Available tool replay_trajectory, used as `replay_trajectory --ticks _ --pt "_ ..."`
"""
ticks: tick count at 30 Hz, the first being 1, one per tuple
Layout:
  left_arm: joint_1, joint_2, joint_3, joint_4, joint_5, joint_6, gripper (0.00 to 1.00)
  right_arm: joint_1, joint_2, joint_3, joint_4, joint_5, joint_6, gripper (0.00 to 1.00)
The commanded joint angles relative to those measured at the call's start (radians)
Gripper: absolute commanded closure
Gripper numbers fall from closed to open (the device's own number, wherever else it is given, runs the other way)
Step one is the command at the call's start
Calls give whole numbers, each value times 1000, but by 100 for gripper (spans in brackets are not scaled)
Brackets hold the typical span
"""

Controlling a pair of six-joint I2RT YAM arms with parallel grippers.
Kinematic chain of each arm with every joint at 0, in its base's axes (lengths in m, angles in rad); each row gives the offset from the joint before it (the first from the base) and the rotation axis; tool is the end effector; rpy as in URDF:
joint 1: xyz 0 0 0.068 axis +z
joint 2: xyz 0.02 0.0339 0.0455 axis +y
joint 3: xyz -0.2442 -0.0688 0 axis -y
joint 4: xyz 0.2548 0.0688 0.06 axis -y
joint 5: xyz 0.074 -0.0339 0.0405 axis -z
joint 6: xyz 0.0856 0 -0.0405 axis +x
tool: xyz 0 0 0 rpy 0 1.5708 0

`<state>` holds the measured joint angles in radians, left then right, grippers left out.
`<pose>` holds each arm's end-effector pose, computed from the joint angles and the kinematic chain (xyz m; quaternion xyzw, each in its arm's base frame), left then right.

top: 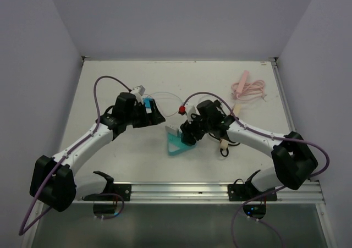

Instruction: Pull the plug off the socket

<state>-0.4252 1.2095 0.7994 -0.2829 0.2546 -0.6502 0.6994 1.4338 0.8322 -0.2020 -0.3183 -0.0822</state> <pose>0.2753 -0.1483 0.1952 -0.0472 0.8983 -0.3146 0.3032 0.2418 0.2384 0.1489 -0.4036 0.8240 0.2523 0.3074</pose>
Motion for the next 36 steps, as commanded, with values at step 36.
replay_trajectory --ticks 36 --pt "-228 304 270 -131 -31 743 2 -1 -403 -203 -34 321 558 21"
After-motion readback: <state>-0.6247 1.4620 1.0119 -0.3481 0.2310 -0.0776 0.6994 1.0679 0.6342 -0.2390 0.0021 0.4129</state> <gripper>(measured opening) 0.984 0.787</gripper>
